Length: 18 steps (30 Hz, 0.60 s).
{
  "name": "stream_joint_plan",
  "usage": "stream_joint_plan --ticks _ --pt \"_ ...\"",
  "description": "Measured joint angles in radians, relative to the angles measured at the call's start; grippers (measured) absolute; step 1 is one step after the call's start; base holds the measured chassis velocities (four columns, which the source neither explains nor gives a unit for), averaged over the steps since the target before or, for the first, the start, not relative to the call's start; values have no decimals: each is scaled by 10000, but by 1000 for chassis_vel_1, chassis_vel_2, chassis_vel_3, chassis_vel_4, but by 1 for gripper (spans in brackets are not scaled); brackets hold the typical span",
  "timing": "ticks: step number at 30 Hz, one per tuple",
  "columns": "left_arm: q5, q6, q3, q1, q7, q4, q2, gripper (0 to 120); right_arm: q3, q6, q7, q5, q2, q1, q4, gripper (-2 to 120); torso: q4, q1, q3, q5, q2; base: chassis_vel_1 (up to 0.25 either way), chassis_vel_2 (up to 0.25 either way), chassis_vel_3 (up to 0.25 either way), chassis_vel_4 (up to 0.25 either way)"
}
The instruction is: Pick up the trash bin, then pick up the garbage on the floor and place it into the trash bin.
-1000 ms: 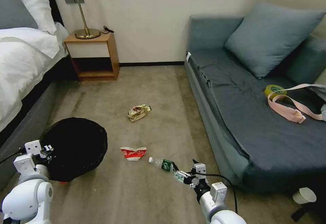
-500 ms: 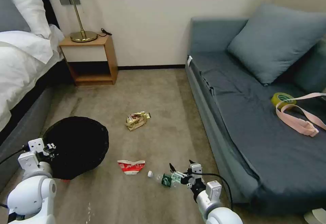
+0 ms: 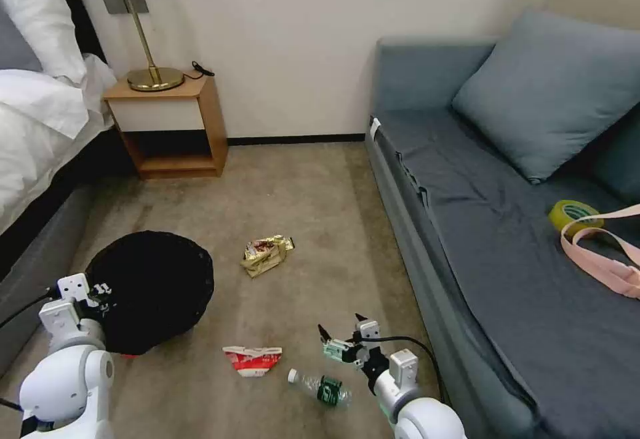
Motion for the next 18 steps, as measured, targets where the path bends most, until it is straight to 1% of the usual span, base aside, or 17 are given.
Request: stream_joint_plan --ticks 1,2,4,5,6,8,10,11,14,15,16,18 --pt "0 0 0 0 0 0 0 4 0 0 0 0 0 0 0 100 0 0 0 0 0 -81 62 64 -69" --pt "42 -31 13 15 0 2 -30 4 -163 -110 -21 51 -159 198 -91 100 -1 0 0 1 0 -18 62 64 -24" --pt "151 -91 49 42 8 6 -86 4 -518 -306 -131 207 -509 608 -274 100 2 -1 -1 0 0 0 0 0 0" --pt "256 -132 59 56 45 6 -130 4 -841 -473 -245 356 -860 1032 -455 100 0 -1 -1 3 0 0 0 0 0" --pt "256 -132 59 56 45 6 -130 4 -841 -473 -245 356 -860 1032 -455 100 0 -1 -1 3 0 0 0 0 0" --pt "370 -162 74 75 96 -12 -181 4 -1223 -630 -379 595 -1332 1613 -644 100 1 -1 -1 3 0 0 0 0 0" --pt "556 -196 94 88 203 -67 -253 4 -1932 -854 -881 884 -2234 2649 -985 100 1 0 -1 2 0 0 0 0 0" --pt "556 -196 94 88 203 -67 -253 4 -1932 -854 -881 884 -2234 2649 -985 100 1 0 -1 2 0 0 0 0 0" --pt "713 -229 105 87 259 -134 -347 4 -2451 -1063 -1731 1253 -2948 3695 -1233 100 1 0 0 3 0 0 0 0 0" --pt "738 -240 113 87 273 -143 -365 4 -2522 -1112 -1948 1297 -3053 3860 -1257 100 2 0 0 2 0 0 0 0 0" --pt "738 -240 113 87 273 -143 -365 4 -2522 -1112 -1948 1297 -3053 3860 -1257 100 2 0 0 2 0 0 0 0 0" --pt "883 -324 153 96 335 -170 -459 4 -2893 -1225 -2817 1429 -3415 4498 -1373 100 1 0 0 1 0 0 0 0 0"
